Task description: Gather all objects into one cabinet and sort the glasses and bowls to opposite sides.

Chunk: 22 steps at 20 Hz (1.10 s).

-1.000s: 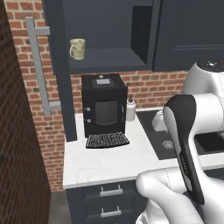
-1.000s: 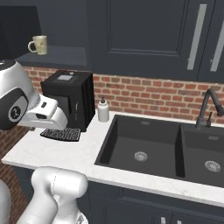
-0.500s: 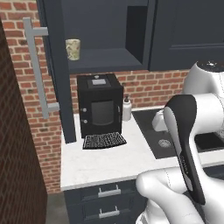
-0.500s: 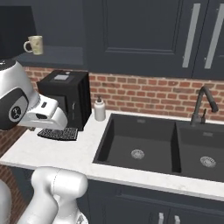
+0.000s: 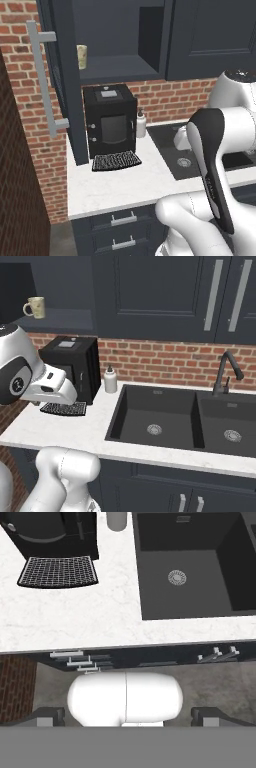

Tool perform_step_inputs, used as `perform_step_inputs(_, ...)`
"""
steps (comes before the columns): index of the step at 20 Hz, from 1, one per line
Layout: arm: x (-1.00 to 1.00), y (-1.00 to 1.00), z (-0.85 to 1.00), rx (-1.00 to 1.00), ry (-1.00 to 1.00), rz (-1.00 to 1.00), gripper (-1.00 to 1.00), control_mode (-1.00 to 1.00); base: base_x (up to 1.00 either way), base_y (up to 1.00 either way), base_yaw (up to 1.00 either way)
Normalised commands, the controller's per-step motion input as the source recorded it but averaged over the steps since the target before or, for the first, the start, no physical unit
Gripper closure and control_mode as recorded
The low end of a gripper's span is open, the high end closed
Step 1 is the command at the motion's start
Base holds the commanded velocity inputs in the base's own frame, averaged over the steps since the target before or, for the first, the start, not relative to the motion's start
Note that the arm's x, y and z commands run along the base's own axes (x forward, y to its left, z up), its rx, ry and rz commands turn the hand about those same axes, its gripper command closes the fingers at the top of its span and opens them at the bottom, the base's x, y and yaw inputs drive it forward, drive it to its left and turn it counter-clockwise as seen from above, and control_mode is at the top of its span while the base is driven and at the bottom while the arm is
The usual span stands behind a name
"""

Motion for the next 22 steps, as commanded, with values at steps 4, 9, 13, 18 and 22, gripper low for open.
perform_step_inputs(4, 0.0, 0.0, 0.0, 0.0, 0.0, 0.0, -1.0, 1.0, 0.0, 0.0, 0.0)
perform_step_inputs(9, -0.01, 0.11, 0.26, 0.0, -0.15, 0.01, -1.0, -1.0, 0.0, 0.0, 0.0)
perform_step_inputs(13, 0.08, 0.26, 0.77, 0.0, -0.2, 0.07, -1.0, -1.0, 0.0, 0.0, 0.0)
perform_step_inputs(18, 0.1, 0.15, 0.59, 0.0, -0.27, 0.09, -1.0, -1.0, 0.0, 0.0, 0.0)
perform_step_inputs(22, 0.01, 0.0, 0.18, 0.04, -0.48, 0.2, -1.0, -1.0, 0.0, 0.0, 0.0)
